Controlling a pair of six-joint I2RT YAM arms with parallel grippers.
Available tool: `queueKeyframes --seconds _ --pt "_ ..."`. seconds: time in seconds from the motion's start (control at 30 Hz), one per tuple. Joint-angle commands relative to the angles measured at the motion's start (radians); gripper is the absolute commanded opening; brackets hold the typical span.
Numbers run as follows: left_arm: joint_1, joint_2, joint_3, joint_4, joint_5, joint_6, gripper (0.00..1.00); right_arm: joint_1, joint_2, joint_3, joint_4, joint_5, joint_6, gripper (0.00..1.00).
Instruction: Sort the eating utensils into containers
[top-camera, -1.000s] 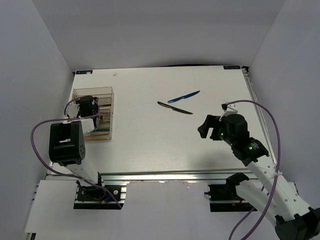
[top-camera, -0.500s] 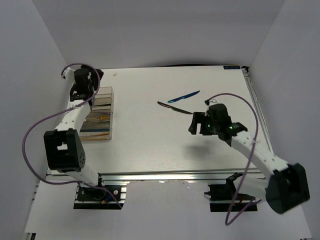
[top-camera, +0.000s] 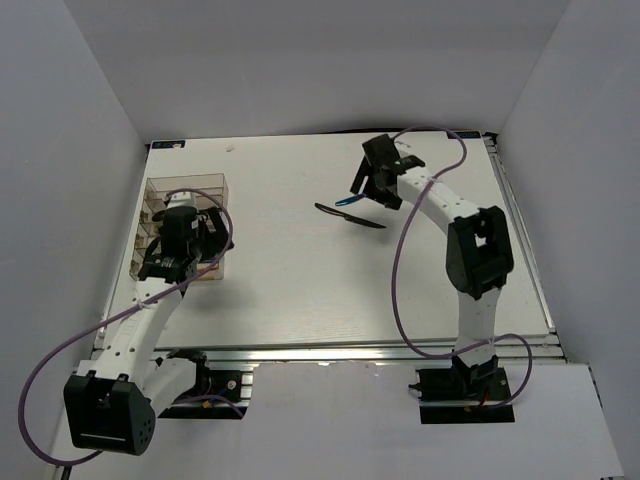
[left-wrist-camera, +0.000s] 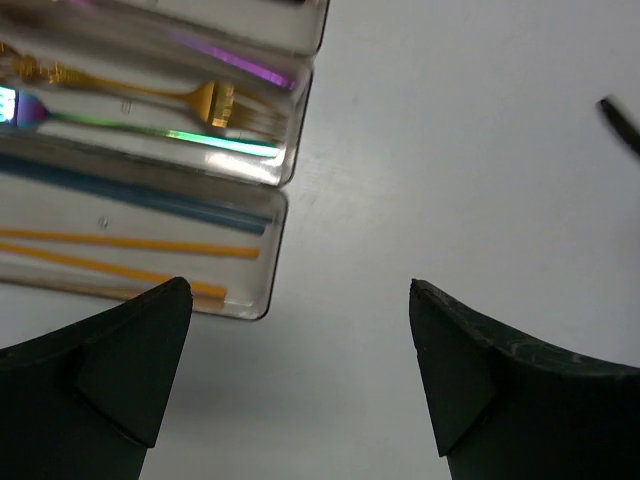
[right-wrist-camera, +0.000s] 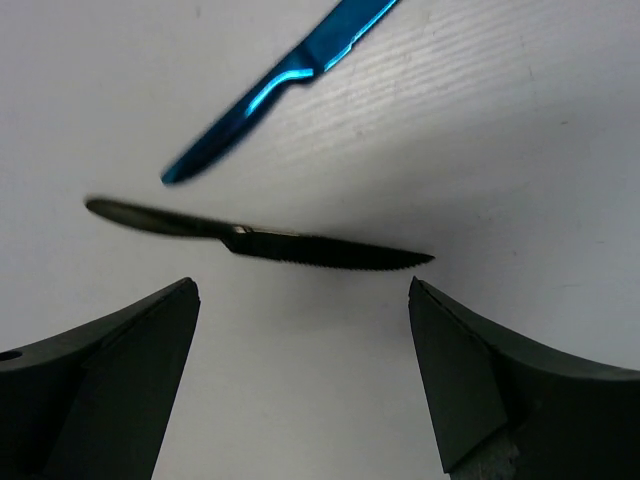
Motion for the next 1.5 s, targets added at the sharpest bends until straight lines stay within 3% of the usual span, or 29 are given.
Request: queueKeyframes --seconds 0.0,0.17,0.33,0.43,0.57,0.77,1.07,1.2,1.33,1.47 --pt "0.003 -0.039 -0.042 -0.06 -0.028 0.085 0.98 0.029 0.091 0.19 -0.228 0.182 0.312 0.89" --pt "0.001 -0.087 -0.054 -0.046 -0.083 0.077 0.98 0.062 0.213 0.317 -0.218 0.126 0.445 0.89" --pt "0.001 -0.084 -0.056 -0.043 -0.074 0.081 0.98 0.123 0.262 0.323 -0.113 0.234 0.32 0.89" --pt "0.001 -0.082 -0.054 -0.038 -0.064 0.082 0.98 0.132 0.302 0.387 -0.161 0.236 0.318 0.89" --pt "0.001 -0.073 -0.054 -0.035 -0.045 0.084 0.98 0.132 0.299 0.347 -0.086 0.211 0.286 0.89" --pt "0.001 -0.075 -0.056 -0.035 -0.034 0.085 0.98 0.134 0.466 0.545 -0.246 0.262 0.26 0.89" --pt "0.001 -0.076 -0.054 -0.032 -0.01 0.087 0.98 0.157 0.542 0.599 -0.288 0.28 0.208 0.8" --pt "0.001 -0.078 -0.056 -0.03 -0.005 0.087 0.98 0.201 0.478 0.486 -0.244 0.353 0.118 0.8" --pt "0.001 -0.076 -0.057 -0.03 -0.001 0.088 0.98 0.223 0.369 0.231 0.008 0.212 -0.066 0.8" --pt "0.003 -0.075 -0.059 -0.03 -0.001 0.088 0.98 0.224 0.375 0.188 0.022 0.121 -0.192 0.76"
